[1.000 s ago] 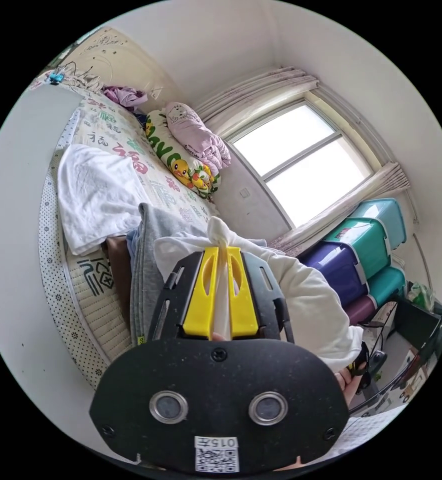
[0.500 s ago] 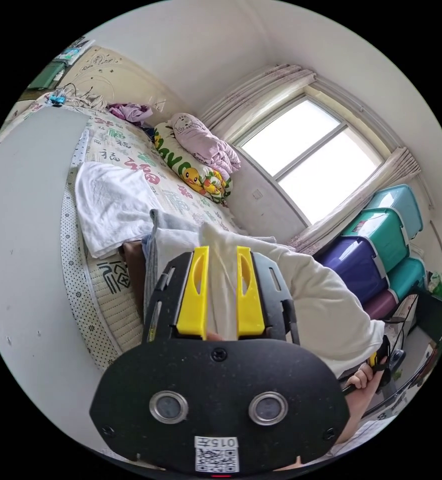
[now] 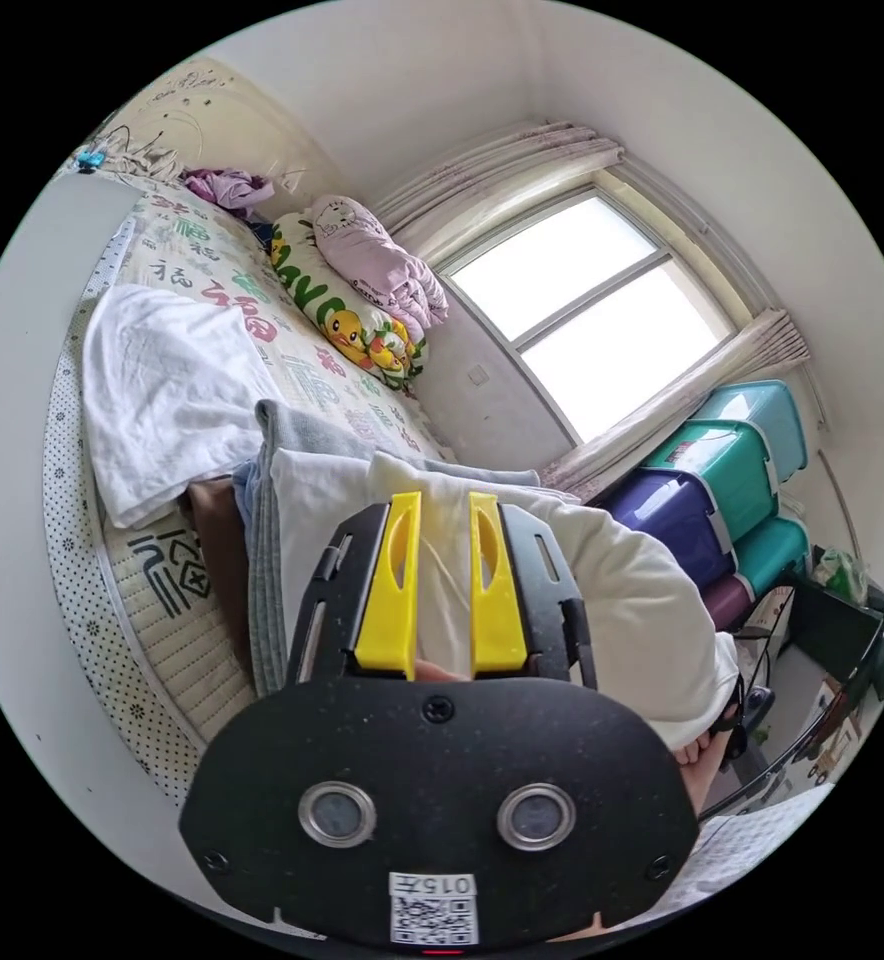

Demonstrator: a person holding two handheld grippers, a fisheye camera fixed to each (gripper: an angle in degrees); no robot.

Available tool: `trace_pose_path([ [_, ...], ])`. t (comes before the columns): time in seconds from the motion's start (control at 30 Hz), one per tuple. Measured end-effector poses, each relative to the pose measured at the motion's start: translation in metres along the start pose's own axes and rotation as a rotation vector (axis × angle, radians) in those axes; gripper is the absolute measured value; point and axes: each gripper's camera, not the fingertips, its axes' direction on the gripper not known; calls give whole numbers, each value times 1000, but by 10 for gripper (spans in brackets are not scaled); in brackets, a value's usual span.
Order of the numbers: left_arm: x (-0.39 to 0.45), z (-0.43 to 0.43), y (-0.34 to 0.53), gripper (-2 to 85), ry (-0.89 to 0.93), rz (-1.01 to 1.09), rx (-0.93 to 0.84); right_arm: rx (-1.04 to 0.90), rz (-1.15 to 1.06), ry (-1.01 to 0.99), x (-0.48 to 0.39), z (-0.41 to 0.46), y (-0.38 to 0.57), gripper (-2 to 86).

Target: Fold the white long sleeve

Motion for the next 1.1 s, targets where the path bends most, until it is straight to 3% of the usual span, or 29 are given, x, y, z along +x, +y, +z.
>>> trace_pose_path([
  [0.3, 22, -32, 11, 112, -181, 10, 99, 16, 3, 13, 12, -14, -2, 23],
  [0.57, 27, -35, 11, 111, -92, -18, 75, -6, 17, 5, 25, -2, -9, 21],
  [0.77, 29, -61, 10, 21, 46, -74, 89, 5, 22, -15, 32, -9, -17, 20],
  [0.97, 117, -138, 1, 8, 121, 96, 214, 134, 133, -130, 55, -55, -45, 8],
  [1.1, 187, -234, 15, 5, 216, 222, 438, 248, 114, -158, 60, -101, -75, 1],
])
